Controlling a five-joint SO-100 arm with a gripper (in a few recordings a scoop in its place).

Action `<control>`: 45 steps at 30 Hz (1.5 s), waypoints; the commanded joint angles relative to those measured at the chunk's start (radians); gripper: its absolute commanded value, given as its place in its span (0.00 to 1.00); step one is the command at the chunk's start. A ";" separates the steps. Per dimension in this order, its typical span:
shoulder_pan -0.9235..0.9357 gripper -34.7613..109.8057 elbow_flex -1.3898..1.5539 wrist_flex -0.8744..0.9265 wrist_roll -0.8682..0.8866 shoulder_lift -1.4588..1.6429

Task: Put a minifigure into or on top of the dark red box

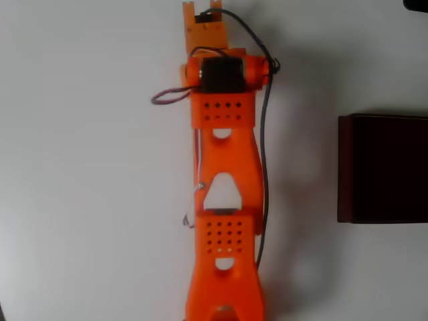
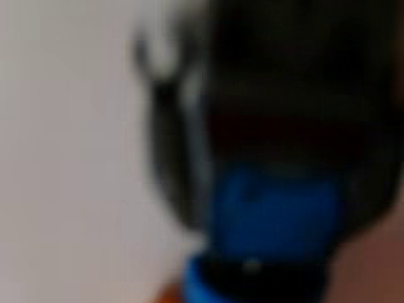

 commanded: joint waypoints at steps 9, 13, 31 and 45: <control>-0.048 0.39 -0.094 0.025 0.094 -0.014; -0.075 0.39 -0.095 0.021 0.115 -0.008; -0.043 0.31 -0.095 -0.101 -0.014 -0.054; -0.048 0.24 -0.095 -0.075 -0.069 -0.020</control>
